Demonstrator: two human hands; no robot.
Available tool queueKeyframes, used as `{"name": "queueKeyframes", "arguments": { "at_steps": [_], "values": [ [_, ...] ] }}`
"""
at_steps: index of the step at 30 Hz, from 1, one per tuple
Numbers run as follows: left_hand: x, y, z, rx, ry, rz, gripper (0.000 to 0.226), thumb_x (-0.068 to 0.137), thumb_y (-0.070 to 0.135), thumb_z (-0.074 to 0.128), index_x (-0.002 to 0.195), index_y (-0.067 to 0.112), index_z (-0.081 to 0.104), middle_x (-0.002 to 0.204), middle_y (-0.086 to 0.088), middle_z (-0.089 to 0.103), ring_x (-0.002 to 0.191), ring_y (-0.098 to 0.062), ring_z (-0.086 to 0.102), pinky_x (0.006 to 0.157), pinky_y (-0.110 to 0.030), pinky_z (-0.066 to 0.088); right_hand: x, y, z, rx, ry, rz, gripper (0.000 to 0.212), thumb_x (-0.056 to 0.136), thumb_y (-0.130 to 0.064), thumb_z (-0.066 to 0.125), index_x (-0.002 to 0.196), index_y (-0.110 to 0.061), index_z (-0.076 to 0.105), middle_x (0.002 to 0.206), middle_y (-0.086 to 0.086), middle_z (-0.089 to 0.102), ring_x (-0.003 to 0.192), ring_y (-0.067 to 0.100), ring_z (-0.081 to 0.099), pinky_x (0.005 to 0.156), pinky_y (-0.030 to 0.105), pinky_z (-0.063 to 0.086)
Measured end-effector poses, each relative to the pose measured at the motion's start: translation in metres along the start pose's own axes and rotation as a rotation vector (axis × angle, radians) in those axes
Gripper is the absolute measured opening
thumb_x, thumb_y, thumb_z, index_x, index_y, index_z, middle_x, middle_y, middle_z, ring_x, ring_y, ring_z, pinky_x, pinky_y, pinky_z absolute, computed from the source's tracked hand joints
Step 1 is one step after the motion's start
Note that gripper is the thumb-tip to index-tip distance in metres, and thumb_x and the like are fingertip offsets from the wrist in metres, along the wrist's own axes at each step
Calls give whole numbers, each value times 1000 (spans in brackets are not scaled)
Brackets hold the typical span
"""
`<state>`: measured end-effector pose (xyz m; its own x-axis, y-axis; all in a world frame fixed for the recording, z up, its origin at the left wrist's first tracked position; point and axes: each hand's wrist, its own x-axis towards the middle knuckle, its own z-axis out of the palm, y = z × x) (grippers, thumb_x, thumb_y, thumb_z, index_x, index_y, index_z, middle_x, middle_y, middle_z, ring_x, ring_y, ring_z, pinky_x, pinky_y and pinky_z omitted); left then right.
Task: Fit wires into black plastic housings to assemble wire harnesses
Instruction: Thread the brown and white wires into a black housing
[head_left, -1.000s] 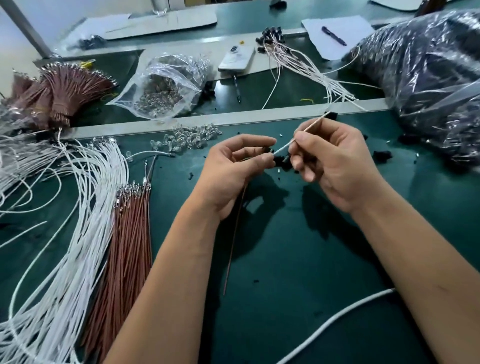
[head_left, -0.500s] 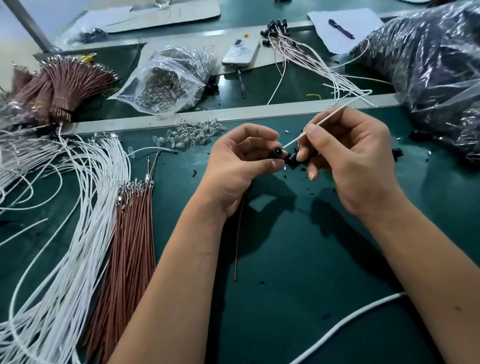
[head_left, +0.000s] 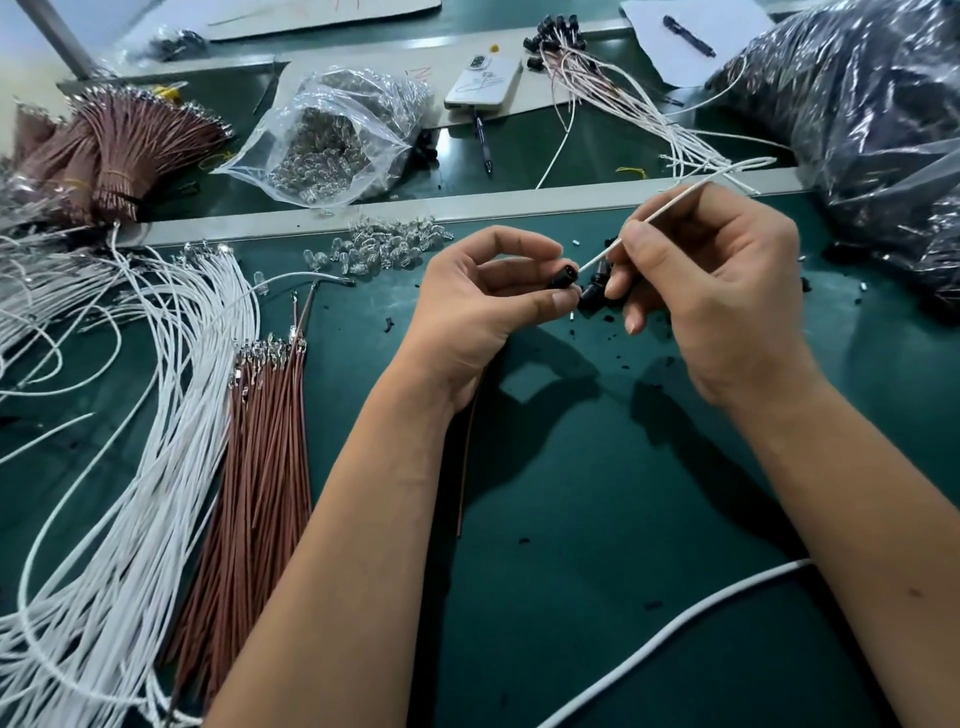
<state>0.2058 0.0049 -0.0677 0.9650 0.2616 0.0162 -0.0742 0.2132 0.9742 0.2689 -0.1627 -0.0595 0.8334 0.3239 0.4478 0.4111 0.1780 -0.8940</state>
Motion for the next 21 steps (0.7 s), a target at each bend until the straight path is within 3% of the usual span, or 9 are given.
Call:
{"name": "queueKeyframes", "arguments": {
  "at_steps": [21],
  "values": [
    [0, -1, 1, 5, 7, -3, 34, 69, -17, 79, 92, 7, 69, 89, -14, 76, 89, -28, 71, 87, -34, 58, 1, -3, -2, 174, 16, 144, 8, 97, 1, 60, 92, -4, 62, 72, 7, 68, 57, 21, 62, 44, 26, 46]
  ]
}}
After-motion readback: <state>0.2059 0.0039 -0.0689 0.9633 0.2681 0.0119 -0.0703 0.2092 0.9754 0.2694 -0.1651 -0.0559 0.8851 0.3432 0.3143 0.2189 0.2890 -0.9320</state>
